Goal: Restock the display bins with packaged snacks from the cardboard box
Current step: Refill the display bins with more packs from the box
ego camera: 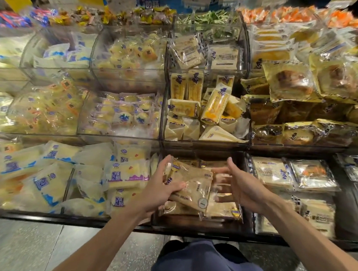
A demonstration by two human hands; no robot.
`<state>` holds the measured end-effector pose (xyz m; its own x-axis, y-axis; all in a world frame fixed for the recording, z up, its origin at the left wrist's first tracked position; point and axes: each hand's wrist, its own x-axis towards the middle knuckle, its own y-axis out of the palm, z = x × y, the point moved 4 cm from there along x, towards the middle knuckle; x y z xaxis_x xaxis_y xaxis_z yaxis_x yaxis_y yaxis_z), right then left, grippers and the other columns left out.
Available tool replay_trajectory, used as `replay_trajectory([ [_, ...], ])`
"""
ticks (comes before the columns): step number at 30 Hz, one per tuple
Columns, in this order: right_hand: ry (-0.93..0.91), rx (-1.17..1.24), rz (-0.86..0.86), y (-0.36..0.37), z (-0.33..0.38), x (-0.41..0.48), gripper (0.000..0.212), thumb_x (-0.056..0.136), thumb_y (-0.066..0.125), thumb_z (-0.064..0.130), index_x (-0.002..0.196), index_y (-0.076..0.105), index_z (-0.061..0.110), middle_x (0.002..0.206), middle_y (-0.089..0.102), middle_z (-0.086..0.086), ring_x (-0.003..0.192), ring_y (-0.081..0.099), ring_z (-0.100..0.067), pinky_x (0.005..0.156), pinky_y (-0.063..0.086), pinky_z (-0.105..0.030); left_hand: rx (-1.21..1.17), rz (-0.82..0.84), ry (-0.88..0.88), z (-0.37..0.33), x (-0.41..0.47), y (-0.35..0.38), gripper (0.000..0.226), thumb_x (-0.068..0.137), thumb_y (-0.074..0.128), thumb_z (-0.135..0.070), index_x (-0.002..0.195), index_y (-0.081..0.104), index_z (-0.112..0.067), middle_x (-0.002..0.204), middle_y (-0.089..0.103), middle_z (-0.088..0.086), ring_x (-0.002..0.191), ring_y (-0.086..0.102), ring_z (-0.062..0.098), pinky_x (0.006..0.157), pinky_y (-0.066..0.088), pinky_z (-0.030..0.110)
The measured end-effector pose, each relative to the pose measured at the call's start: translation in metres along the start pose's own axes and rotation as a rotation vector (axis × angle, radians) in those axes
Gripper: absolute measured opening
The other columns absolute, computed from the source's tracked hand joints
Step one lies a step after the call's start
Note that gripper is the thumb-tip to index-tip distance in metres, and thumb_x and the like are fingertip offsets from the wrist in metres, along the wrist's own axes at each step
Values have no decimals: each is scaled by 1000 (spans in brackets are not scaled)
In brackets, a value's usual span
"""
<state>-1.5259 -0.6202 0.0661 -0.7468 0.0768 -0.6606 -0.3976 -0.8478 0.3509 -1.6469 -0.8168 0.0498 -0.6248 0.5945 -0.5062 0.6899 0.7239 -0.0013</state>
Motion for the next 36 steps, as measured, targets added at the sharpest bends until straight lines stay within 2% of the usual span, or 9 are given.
replay_trajectory([
  [2, -49, -172, 1, 5, -6, 0, 34, 91, 64, 28, 119, 63, 8, 106, 67, -17, 86, 68, -28, 74, 62, -45, 114, 28, 52, 3, -5, -1, 77, 88, 73, -17, 132, 33, -65, 141, 40, -3, 111, 65, 16, 83, 60, 38],
  [4, -164, -400, -78, 10, -8, 3, 25, 87, 72, 8, 111, 65, 9, 110, 69, -17, 90, 72, -27, 75, 63, -45, 170, 37, 60, 3, -7, -3, 52, 93, 67, -21, 130, 42, -49, 130, 55, -3, 95, 71, 10, 75, 61, 33],
  [7, -286, -616, -140, 14, -13, 10, 26, 86, 72, -3, 99, 67, 19, 104, 69, -4, 82, 72, -18, 74, 62, -45, 476, -46, 177, -7, -3, -19, 15, 93, 67, -27, 103, 57, -28, 98, 67, -3, 85, 66, 4, 77, 53, 21],
  [9, -344, -815, -149, 17, -21, 14, 32, 84, 76, 2, 96, 65, 30, 100, 70, 5, 79, 69, -9, 78, 61, -41, 700, -5, 227, -11, -4, -24, 14, 90, 71, -25, 98, 59, -26, 89, 64, -8, 76, 59, -4, 68, 45, 11],
  [12, -422, -1072, -162, 20, -35, 16, 34, 81, 80, 14, 93, 58, 37, 92, 68, 16, 84, 65, 3, 81, 56, -29, 997, 144, 263, -4, -7, -21, 27, 91, 70, -28, 118, 64, -30, 103, 69, -7, 80, 58, -5, 73, 42, 9],
  [15, -468, -1143, -162, 23, -38, 8, 33, 80, 82, 16, 91, 56, 34, 88, 65, 19, 87, 61, 9, 74, 49, -14, 1115, 222, 302, -6, -10, -19, 27, 92, 69, -33, 119, 67, -29, 111, 70, -9, 92, 61, 1, 89, 51, 22],
  [19, -441, -1173, -156, 22, -31, -6, 28, 82, 81, 15, 91, 60, 32, 87, 67, 16, 88, 62, 7, 75, 49, -10, 1180, 322, 348, -12, -15, -13, 27, 93, 67, -34, 119, 66, -27, 115, 69, -9, 99, 63, 5, 92, 52, 28],
  [25, -373, -1417, -114, 37, -62, 4, 26, 91, 71, 28, 115, 61, 28, 114, 72, 7, 103, 65, -7, 91, 53, -25, 1387, 359, 324, 6, -13, -17, 26, 96, 61, -36, 121, 60, -27, 119, 65, -2, 108, 58, 13, 93, 43, 29],
  [36, -396, -1694, -95, 56, -88, 27, 27, 102, 50, 26, 118, 68, 15, 115, 61, 0, 108, 57, -19, 93, 50, -35, 1591, 392, 382, 40, 1, -18, 22, 98, 55, -29, 112, 67, -17, 107, 67, 4, 103, 60, 20, 86, 51, 34],
])
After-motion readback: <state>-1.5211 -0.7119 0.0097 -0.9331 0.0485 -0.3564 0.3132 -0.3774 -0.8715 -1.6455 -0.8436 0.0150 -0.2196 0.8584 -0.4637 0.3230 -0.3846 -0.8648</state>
